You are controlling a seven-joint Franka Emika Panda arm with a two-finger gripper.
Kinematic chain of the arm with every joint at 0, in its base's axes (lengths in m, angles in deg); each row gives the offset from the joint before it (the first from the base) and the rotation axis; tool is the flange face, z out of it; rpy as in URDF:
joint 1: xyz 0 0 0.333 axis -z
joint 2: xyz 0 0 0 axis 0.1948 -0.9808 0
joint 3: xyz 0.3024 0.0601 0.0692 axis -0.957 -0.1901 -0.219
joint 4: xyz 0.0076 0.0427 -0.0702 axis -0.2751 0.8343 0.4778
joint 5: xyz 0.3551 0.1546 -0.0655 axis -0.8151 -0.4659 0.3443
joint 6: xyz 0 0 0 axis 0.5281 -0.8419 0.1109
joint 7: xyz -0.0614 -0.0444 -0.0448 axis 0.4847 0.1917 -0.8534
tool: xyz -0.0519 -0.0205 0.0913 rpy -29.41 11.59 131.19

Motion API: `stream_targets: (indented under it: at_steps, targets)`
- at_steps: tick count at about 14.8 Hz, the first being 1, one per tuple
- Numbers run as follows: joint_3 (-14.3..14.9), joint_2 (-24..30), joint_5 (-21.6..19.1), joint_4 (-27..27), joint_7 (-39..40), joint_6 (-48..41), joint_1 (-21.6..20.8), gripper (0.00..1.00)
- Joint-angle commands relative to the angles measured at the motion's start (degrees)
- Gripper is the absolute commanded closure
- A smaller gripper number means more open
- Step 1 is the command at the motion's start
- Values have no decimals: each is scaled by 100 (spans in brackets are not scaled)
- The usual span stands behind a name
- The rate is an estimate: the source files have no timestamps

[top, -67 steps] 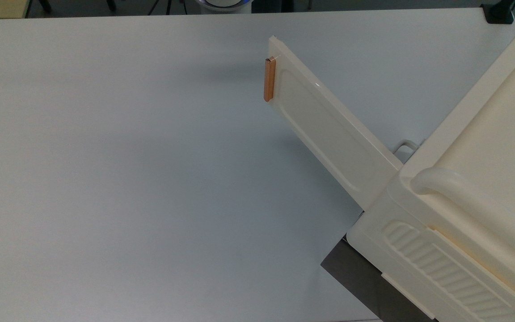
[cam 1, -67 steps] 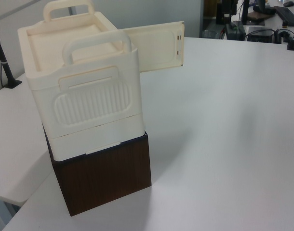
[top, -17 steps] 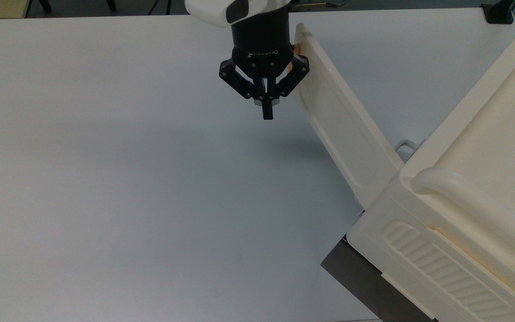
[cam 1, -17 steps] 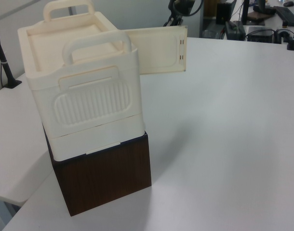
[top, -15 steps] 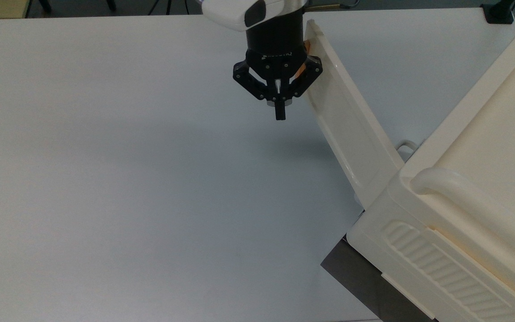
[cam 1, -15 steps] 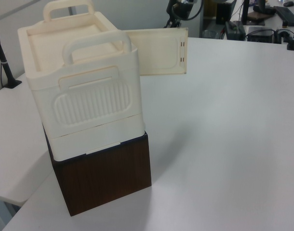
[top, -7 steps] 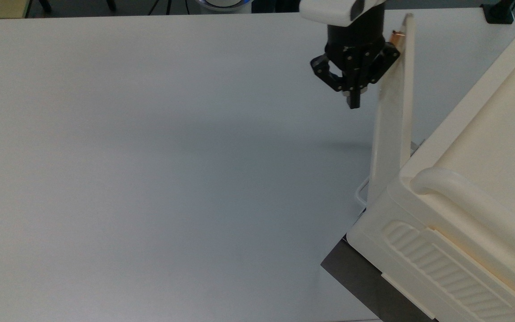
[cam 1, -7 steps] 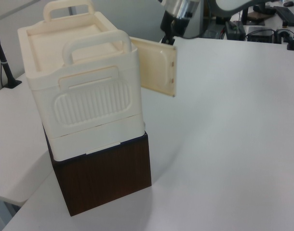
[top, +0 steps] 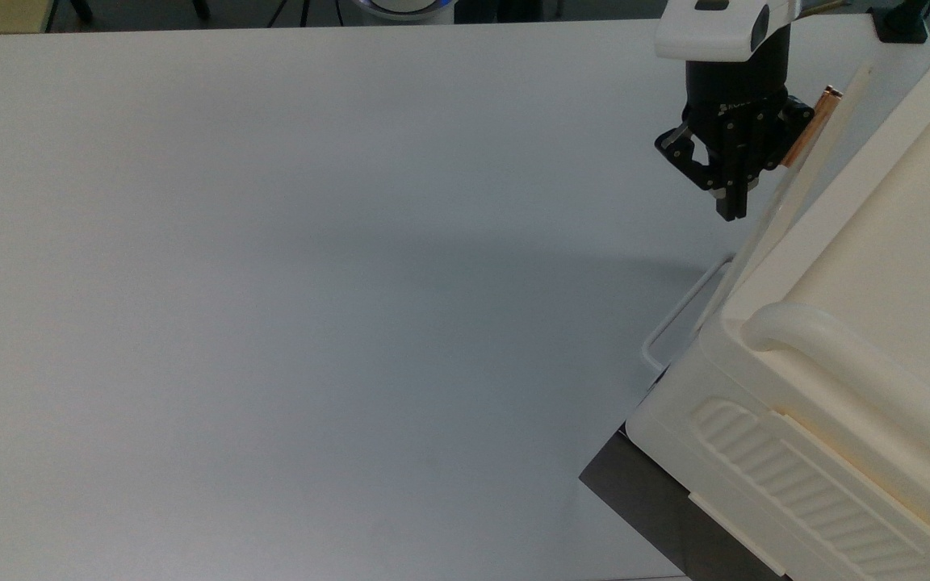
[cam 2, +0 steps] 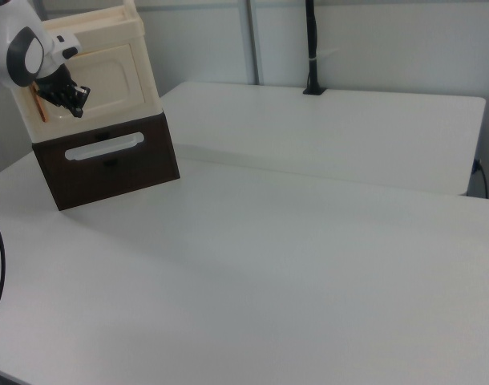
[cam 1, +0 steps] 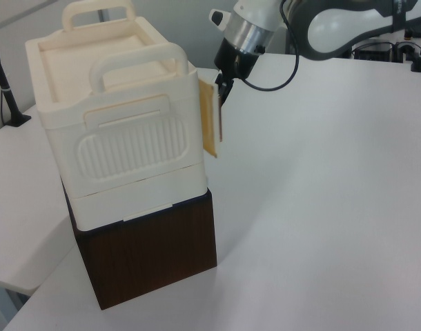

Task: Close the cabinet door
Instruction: 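Push the door with the gripper, swinging it shut against the cabinet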

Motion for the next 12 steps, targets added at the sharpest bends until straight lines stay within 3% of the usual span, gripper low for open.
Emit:
stream_targets:
  at_steps: [1,5,9,12]
  targets:
    - [167,-50,-36,-13,-67,311,-209,93]
    - [193,-68,8,-21,-277,644,-314,93]
    - [509,-173,70,-39,-304,1311,-534,91]
    - [536,-278,70,-100,-304,1629,-578,91]
